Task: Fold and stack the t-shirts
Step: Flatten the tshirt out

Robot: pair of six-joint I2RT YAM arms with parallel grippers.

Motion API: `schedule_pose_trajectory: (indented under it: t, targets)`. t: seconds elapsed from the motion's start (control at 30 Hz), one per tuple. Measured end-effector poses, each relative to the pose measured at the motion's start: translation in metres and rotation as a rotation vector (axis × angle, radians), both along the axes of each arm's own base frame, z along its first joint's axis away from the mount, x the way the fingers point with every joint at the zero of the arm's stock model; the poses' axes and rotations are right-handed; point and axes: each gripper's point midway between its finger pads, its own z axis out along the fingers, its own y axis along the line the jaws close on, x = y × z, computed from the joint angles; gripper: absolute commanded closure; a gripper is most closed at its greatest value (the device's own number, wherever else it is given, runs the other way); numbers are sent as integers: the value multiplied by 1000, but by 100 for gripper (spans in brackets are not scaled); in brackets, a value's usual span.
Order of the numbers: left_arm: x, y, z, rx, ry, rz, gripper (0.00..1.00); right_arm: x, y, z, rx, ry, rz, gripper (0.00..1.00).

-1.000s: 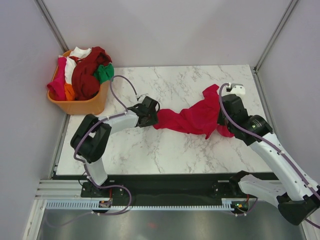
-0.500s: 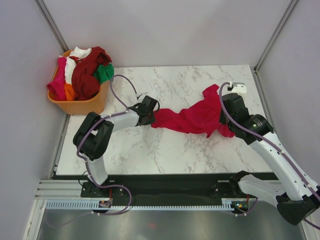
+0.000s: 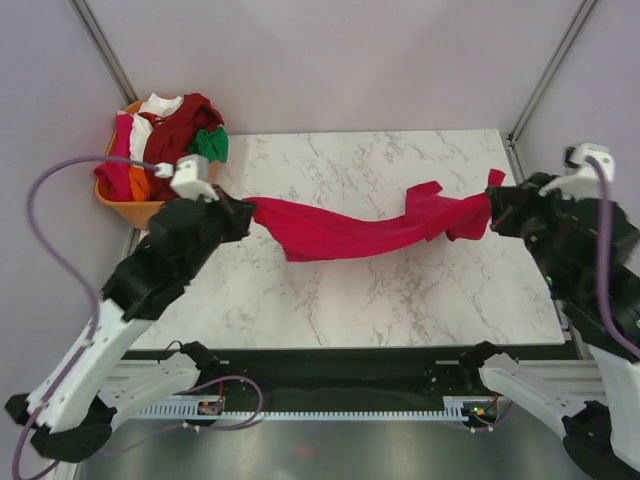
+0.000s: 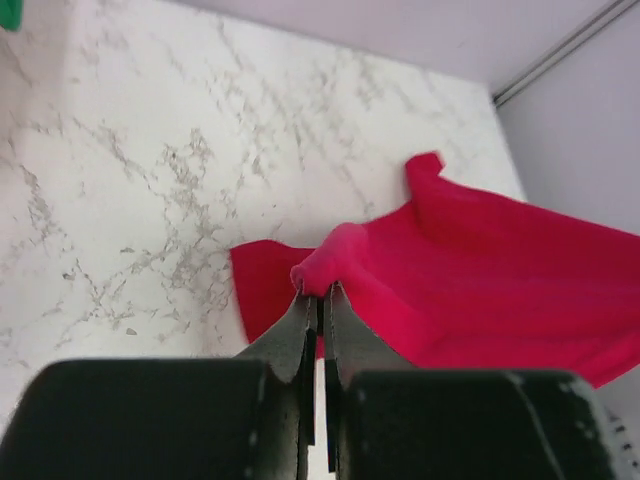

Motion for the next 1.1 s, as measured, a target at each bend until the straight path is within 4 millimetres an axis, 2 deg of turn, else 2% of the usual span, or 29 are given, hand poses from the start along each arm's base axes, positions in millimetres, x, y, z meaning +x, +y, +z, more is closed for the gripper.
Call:
schedule_pose_trajectory:
  t: [0.13, 0.23, 0.27, 0.37, 0.47, 0.53, 0.6, 0.67, 0.73, 0.83, 0.9, 0.97, 1.03, 1.07, 1.1]
  targets:
    - [-54, 39, 79, -86, -171, -30, 98, -62, -14, 64, 108, -222, 110, 100]
    - [-89, 54, 124, -129, -281, -98, 98, -115, -27, 103, 178, -397, 192, 100]
    - [-100, 58, 136, -140, -313, -125, 98, -129, -30, 110, 192, -436, 213, 100]
    - [-128, 67, 157, -158, -368, -185, 98, -173, -42, 130, 226, -560, 269, 100]
    - [-150, 74, 172, -170, -395, -232, 98, -199, -46, 145, 229, -640, 299, 100]
    - [-157, 77, 180, -175, -404, -241, 98, -205, -44, 151, 221, -665, 308, 100]
    - [-157, 80, 184, -169, -401, -225, 98, -200, -41, 152, 213, -657, 304, 100]
    - [-147, 79, 179, -150, -372, -193, 98, -179, -37, 151, 201, -617, 268, 100]
    - [-126, 74, 166, -107, -312, -151, 98, -143, -32, 147, 182, -550, 213, 100]
    - [-83, 60, 143, -24, -206, -82, 98, -68, -19, 134, 120, -420, 115, 100]
    - [-43, 44, 120, 50, -113, -36, 98, -3, -3, 112, 51, -304, 49, 100]
    - [0, 31, 92, 115, -24, 5, 98, 62, 14, 81, -21, -193, -3, 100]
    - [51, 27, 55, 167, 81, 53, 98, 125, 29, 33, -108, -70, -51, 100]
    - [72, 28, 37, 186, 125, 75, 98, 154, 32, 6, -148, -6, -77, 93]
    - [99, 34, 12, 210, 189, 109, 83, 181, 35, -21, -177, 52, -95, 71]
